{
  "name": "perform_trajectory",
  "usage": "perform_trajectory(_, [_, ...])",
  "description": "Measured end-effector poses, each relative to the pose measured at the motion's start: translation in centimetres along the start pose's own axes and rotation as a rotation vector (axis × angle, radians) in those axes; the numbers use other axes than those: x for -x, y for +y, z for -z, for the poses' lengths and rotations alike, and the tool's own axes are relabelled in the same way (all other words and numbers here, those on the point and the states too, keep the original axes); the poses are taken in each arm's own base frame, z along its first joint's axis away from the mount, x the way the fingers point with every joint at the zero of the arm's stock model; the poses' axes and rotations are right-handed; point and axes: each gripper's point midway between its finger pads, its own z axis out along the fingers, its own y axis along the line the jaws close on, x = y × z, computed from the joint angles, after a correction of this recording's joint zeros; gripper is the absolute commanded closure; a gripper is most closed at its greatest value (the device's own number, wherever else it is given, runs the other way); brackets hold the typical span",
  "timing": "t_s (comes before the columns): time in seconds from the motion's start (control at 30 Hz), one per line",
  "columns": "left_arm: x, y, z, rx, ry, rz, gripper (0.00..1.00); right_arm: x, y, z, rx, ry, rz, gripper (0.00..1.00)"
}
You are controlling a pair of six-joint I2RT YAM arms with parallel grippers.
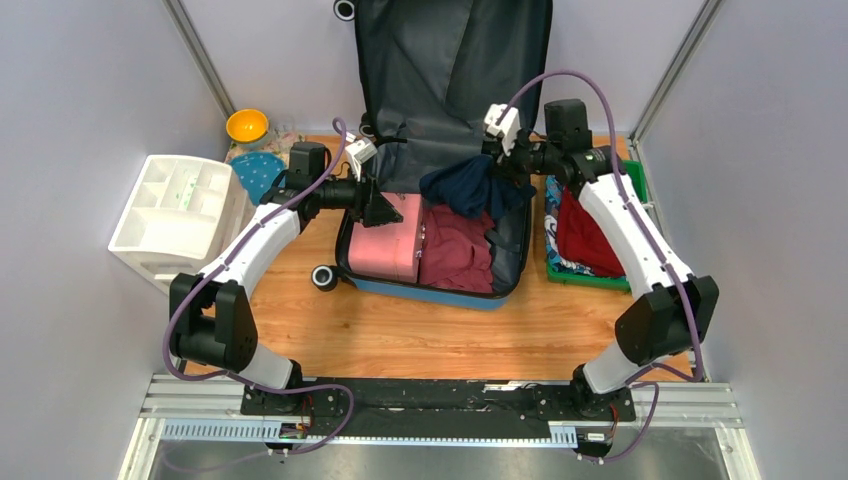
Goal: Open, take out, and arrange the luggage
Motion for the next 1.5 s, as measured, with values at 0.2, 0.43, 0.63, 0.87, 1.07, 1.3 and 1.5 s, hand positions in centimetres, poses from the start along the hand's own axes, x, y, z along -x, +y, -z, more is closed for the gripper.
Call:
perform_trajectory(0.2, [0.0, -0.1, 0.0, -0.004, 0.000, 0.000, 0.33, 1.7, -2.8, 3.6, -0.112, -0.045, -0.016, 1.00])
perform_trajectory(0.43, [0.0, -0.3, 0.0, -0.014, -0.001, 0.003, 0.33, 0.6, -10.0, 13.4, -0.400, -0.050, -0.050, 1.00])
perform_trajectory(0.63, [0.4, -0.5, -0.1, -0.034, -0.013, 0.011, 0.33, 0.5, -15.6, 24.6, -0.699, -0.050, -0.029, 1.00])
perform_trajectory(0.87, [0.6, 0.4, -0.9, -0.049, -0.008, 0.053, 0.33, 0.7, -21.4, 33.0, -0.903, -0.076, 0.083, 1.00])
perform_trajectory(1.07, [0.6, 0.6, -1.0, -0.047, 0.002, 0.065, 0.32, -4.0, -26.9, 30.2, -0.824, -0.078, 0.124, 1.00])
perform_trajectory(1.3, [1.8, 0.6, -0.7, -0.027, 0.007, 0.050, 0.31, -11.4, -30.7, 24.0, -0.665, -0.071, 0.103, 1.00])
perform_trajectory(1.5, [1.5, 0.8, -0.7, -0.016, 0.018, 0.057, 0.31, -13.7, -25.6, 20.2, -0.506, -0.018, 0.166, 1.00])
